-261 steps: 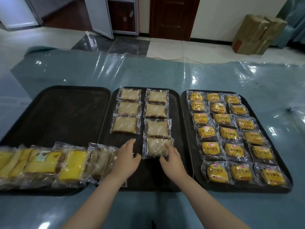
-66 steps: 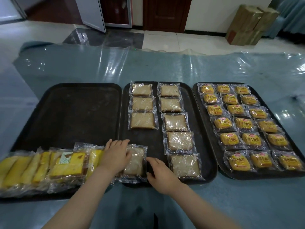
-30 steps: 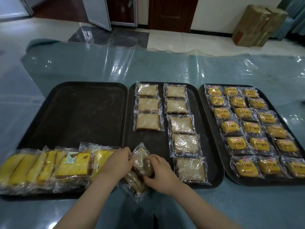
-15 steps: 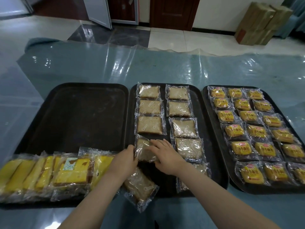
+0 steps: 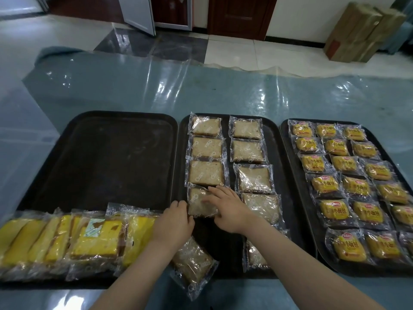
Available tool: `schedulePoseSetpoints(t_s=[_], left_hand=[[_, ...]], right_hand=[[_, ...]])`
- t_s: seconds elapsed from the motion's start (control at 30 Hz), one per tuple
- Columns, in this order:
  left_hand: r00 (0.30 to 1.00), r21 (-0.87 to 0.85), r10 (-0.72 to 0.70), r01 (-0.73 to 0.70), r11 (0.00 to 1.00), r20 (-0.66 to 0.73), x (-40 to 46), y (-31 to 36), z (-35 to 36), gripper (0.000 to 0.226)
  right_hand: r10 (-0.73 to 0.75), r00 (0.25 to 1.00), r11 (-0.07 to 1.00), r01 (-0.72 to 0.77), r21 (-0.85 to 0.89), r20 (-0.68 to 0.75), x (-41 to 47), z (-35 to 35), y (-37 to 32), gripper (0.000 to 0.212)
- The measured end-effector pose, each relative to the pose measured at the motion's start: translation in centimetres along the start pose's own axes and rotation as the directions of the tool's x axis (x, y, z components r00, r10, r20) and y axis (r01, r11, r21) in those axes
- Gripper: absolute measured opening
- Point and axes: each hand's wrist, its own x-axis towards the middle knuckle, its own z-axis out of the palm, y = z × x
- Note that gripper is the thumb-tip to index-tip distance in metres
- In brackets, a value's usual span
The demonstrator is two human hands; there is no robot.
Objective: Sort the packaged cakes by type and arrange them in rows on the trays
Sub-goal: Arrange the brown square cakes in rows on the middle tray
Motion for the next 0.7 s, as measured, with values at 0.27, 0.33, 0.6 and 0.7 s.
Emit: schedulePoseSetpoints(t_s=[0.27, 0.33, 0.6, 0.7], left_hand=[[0.954, 0.088, 0.279, -0.270, 0.959, -0.111, 0.7, -0.1, 1.2, 0.060], [0.950, 0.089, 0.304, -0.298, 0.950, -0.071, 1.0, -0.3, 1.5, 0.059], [0.958, 0.085, 0.286, -0.283, 0.955, -0.025, 1.3, -0.6, 2.1, 0.063], [0.960, 0.097, 0.279, -0.276, 0.956, -0.017, 1.3, -0.5, 2.3, 0.063]], right_hand=[[-0.028, 0.999, 0.999, 0.028, -0.024, -0.023, -0.2, 0.6, 0.0, 0.071], [-0.024, 0.999, 0.999, 0.023, -0.028, -0.036, -0.3, 0.9, -0.1, 0.072], [0.041, 0.984, 0.990, -0.016, 0.142, -0.175, -1.5, 2.6, -0.5, 0.050], [0.092, 0.967, 0.991, -0.066, 0.115, -0.237, -1.5, 3.2, -0.7, 0.044]])
